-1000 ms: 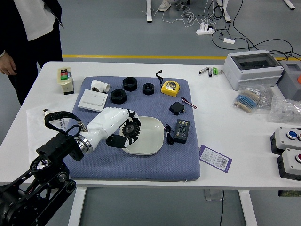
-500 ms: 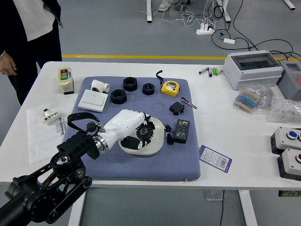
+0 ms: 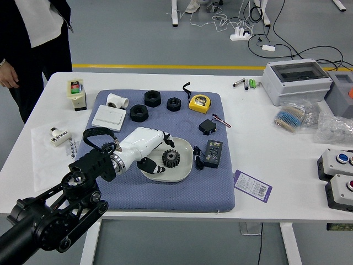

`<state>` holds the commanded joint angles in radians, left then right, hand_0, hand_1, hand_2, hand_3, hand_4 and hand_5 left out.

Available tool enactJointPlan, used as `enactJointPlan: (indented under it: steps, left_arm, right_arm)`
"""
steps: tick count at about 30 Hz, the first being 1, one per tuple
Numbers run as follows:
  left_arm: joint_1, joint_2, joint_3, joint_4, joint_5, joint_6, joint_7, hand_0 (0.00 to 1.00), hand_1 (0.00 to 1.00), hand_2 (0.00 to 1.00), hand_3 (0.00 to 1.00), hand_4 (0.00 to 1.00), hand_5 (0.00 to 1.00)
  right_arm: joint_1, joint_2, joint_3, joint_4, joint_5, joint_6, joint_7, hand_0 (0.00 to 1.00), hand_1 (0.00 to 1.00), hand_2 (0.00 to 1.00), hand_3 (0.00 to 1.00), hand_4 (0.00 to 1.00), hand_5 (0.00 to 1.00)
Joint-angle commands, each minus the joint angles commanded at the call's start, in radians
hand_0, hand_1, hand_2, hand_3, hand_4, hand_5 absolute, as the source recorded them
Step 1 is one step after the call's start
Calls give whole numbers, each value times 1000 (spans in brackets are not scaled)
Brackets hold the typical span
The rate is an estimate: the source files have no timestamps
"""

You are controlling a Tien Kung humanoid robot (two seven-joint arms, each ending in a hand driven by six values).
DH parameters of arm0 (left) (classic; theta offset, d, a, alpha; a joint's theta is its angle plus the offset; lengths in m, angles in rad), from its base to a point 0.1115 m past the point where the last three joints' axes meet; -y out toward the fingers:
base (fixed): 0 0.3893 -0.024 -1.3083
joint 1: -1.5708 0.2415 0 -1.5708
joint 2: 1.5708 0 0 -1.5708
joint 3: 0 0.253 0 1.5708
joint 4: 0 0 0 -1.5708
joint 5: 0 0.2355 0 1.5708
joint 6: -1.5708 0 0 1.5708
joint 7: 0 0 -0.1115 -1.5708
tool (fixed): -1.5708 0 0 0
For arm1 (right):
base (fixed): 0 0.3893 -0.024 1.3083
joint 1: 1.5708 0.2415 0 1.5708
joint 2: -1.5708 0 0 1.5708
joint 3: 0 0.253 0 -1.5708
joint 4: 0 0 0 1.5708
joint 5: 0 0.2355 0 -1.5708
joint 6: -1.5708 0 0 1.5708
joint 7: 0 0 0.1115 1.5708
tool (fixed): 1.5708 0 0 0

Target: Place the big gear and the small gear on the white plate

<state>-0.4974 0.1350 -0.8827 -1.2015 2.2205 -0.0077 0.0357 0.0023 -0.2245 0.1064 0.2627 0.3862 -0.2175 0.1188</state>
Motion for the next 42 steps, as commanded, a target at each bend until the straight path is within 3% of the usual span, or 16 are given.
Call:
enactJointPlan:
  steps: [9,10,11,15,16,18,21,22,26,27,28,33,34,39,40,42]
  left_arm:
    - [20,16,-70,-53,32,7,8,528,670,761,751,987,53]
    - [24,23,-87,-60,37,0,11,499,666,745,703,876,18]
    - [26,25,-96,-64,39,-3,12,499,666,745,703,876,18]
    - [42,58,-163,-95,48,-49,27,499,666,745,703,876,18]
    - [44,61,-168,-98,48,-54,29,496,665,738,685,783,2]
    - [48,80,-187,-99,48,-87,38,496,665,738,685,783,2]
    - [51,100,-202,-82,48,-138,57,496,665,738,685,783,2]
    - [53,104,-205,-75,48,-151,63,473,638,708,661,686,2]
    - [59,116,-213,-41,48,-192,80,473,638,708,661,686,2]
    - [60,117,-214,-36,48,-195,81,473,638,708,661,686,2]
    - [60,117,-214,-27,48,-196,81,463,612,665,650,618,2]
    - [51,109,-218,15,48,-185,77,463,612,665,650,618,2]
    - [50,109,-218,17,48,-184,77,456,596,651,636,558,2]
    - [39,104,-223,45,48,-168,83,456,596,651,636,558,2]
    - [37,105,-223,49,48,-169,86,450,589,648,624,503,2]
    - [36,108,-223,50,48,-177,94,450,589,648,624,503,2]
  right_arm:
    - [-6,1,-1,0,0,0,0,626,654,747,551,752,706]
    - [-7,1,-1,0,2,0,0,627,654,747,551,753,706]
    - [-7,1,-1,0,2,0,0,627,654,747,551,753,706]
    - [-10,2,-1,-1,2,0,0,627,654,747,551,753,706]
    - [-10,2,-1,-1,2,0,0,627,654,747,551,753,706]
    - [-11,3,-1,-1,3,0,0,627,654,747,551,753,706]
    - [-12,3,-2,-1,2,0,0,627,654,747,551,753,706]
    - [-12,3,-3,-1,3,0,0,627,654,748,551,753,706]
    - [-13,3,-3,-1,4,0,0,627,654,748,551,753,706]
    - [-13,3,-3,-1,4,0,0,627,654,748,551,753,706]
    - [-13,4,-2,-1,5,0,0,628,654,747,552,753,706]
    - [-11,4,-3,0,4,0,-1,628,654,747,552,753,706]
    - [-11,4,-3,0,4,0,-1,627,654,747,552,753,706]
    - [-9,3,-3,0,4,0,-1,627,654,747,552,753,706]
    - [-9,3,-3,0,4,0,-1,627,654,747,552,753,706]
    - [-9,3,-2,0,3,0,-1,627,654,747,552,753,706]
